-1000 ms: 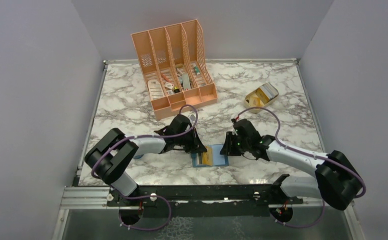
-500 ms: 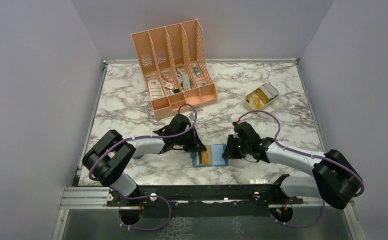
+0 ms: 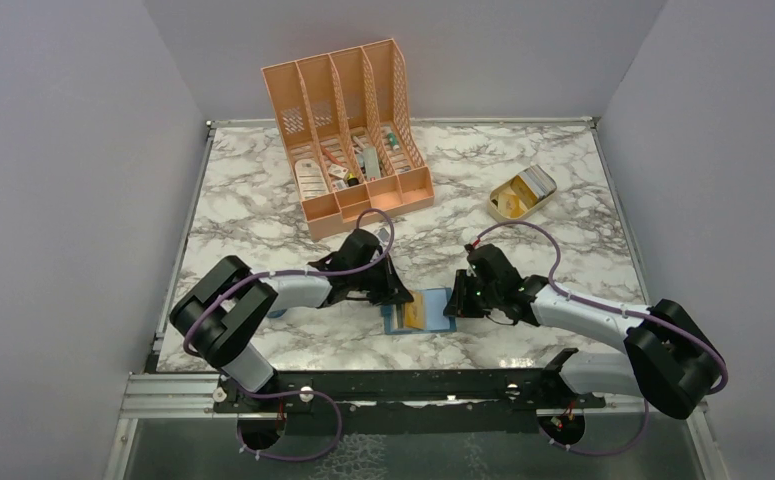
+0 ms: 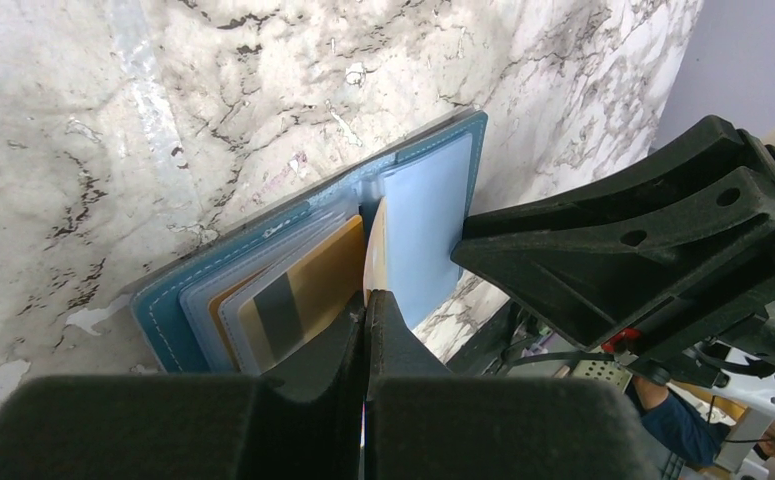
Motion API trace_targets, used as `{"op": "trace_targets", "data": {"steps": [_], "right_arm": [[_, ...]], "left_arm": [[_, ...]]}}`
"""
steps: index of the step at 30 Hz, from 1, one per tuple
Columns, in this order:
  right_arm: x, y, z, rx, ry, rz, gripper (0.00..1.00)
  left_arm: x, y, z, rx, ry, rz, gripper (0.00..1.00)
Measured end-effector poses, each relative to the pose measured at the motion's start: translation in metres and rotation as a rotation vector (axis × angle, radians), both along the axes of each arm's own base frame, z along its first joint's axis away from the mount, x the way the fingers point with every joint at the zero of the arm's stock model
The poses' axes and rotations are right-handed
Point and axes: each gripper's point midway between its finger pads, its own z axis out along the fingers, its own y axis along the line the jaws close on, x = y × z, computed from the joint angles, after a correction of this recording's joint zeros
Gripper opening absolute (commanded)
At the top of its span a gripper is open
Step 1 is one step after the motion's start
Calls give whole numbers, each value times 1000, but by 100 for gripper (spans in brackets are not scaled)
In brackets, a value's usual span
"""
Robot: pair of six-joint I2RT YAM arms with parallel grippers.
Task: Put the credit cards into the card holder
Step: Insert the credit card into the card holder.
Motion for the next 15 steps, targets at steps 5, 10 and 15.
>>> {"op": "trace_targets", "data": {"steps": [5,10,15], "right_arm": [[0,0,0,0,0,0,19],[0,0,0,0,0,0,19],[0,0,0,2,-2,0,19]], "left_arm": [[2,-2,-1,-8,4,8,0],[3,-3,-3,-12,6,12,0],[3,-4,-3,-21,-4,11,0]]}}
